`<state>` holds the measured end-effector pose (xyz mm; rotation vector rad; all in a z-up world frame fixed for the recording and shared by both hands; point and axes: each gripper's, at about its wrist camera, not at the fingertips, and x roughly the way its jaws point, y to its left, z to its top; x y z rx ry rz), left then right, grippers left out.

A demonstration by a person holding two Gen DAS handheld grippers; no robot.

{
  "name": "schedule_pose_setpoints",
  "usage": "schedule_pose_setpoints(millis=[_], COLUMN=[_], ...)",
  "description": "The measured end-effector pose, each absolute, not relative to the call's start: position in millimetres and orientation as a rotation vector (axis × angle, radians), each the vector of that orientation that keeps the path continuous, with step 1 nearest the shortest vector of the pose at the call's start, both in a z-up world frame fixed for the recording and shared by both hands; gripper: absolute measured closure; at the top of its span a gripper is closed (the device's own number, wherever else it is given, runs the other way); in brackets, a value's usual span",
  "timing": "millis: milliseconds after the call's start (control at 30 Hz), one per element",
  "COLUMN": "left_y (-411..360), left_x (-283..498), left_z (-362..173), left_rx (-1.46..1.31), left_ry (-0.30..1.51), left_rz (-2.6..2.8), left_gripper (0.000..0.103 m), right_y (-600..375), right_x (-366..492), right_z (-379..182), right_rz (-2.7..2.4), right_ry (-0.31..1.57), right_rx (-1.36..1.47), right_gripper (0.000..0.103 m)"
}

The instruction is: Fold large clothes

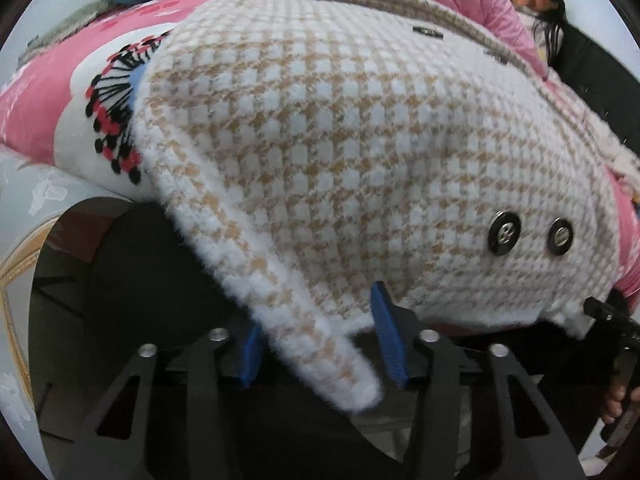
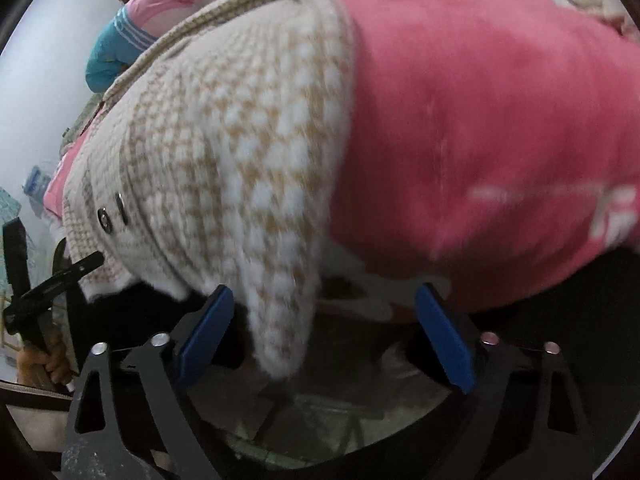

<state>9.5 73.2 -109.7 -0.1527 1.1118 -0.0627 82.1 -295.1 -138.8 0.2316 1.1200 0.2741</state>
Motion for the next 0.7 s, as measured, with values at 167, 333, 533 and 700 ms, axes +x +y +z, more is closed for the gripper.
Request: schedule_pose_setpoints(millis=[167,333,533,700], left_y=[82,107,138,172], left_x=[3,-22,-54,-38], left_z=[-109,-92,-31,15], left_rx=[-0.142,-0.206,-0.383,-0.611], left_ry=[1.118,1.082,0.923,0.79], left_rz=[-0.042,-0.101,-0.241,-0.353], left_gripper=[0.082,0.094,0.095,0.095], right_y=[-295,-298,-308,-315], right_x=[72,58,33,35], right_z=[-162,-153,-105,-45], right_rz=[0.337,0.384,0.487,0.511], right_ry=[1.182,1.176,1.07,0.931], right_rx=[0.324,0.329,0.389,0.37], right_gripper=[0.056,0.096,0.097,0.098])
